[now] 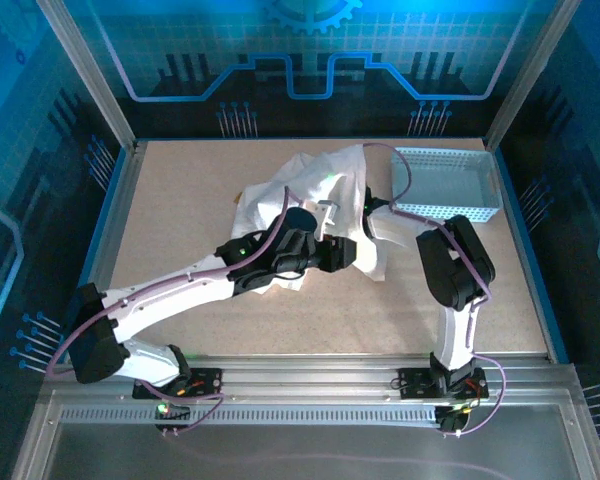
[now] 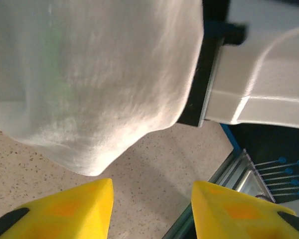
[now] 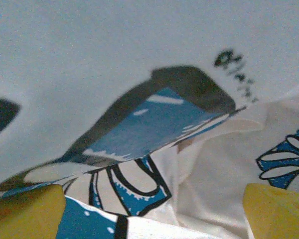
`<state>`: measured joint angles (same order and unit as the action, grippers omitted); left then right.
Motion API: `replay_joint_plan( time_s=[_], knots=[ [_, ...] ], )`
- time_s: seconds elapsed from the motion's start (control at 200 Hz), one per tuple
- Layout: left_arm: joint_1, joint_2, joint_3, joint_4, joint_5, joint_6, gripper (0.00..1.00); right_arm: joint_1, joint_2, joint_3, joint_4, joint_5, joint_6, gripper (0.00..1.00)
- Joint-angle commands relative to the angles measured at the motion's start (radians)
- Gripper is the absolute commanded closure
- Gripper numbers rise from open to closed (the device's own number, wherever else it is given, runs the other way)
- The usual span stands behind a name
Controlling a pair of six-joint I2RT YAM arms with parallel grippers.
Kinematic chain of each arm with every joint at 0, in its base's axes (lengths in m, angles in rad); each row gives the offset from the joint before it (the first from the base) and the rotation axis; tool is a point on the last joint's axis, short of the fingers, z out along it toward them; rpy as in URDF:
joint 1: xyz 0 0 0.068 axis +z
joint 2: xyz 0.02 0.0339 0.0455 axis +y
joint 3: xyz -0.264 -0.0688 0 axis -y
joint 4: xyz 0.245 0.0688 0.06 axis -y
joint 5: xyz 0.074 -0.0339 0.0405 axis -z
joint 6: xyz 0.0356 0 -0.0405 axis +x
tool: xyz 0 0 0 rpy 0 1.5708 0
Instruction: Fold the inside-out t-shirt
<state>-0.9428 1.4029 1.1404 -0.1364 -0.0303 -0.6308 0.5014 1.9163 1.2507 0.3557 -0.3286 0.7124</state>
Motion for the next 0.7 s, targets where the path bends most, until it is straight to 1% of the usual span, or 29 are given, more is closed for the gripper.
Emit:
replay_joint_plan(
  time_s=[0.0,0.045,0.105,0.155,0.22,0.315,0.48,0.585,0.695],
  knots=[
    [-0.007,0.015,-0.020,0.116,-0.048,-0.001,0.45,0.018,-0.050,-0.036,0.033,0.002,0.041,0.06],
    [-0.004,0.038,-0.015,0.129,-0.032,0.003,0.40,0.024,-0.058,-0.043,0.038,0.008,0.049,0.06],
    [-0.005,0.073,0.004,0.132,-0.013,0.006,0.27,0.034,-0.071,-0.051,0.035,0.027,0.052,0.06],
    [-0.005,0.092,0.011,0.142,-0.006,0.004,0.21,0.045,-0.075,-0.053,0.032,0.036,0.050,0.06],
    [-0.005,0.118,0.035,0.119,-0.033,-0.001,0.19,0.053,-0.079,-0.053,0.023,0.044,0.057,0.06],
    [-0.004,0.153,0.068,0.070,-0.098,0.011,0.21,0.057,-0.093,-0.076,0.052,0.044,0.085,0.06],
    [-0.003,0.188,0.101,0.025,-0.159,0.027,0.34,0.064,-0.130,-0.098,0.056,0.063,0.101,0.06],
    [-0.004,0.180,0.096,0.022,-0.193,0.016,0.52,0.073,-0.147,-0.109,0.037,0.094,0.092,0.06],
    [-0.004,0.150,0.084,0.005,-0.207,0.014,0.76,0.059,-0.157,-0.113,-0.020,0.150,0.051,0.06]
  ],
)
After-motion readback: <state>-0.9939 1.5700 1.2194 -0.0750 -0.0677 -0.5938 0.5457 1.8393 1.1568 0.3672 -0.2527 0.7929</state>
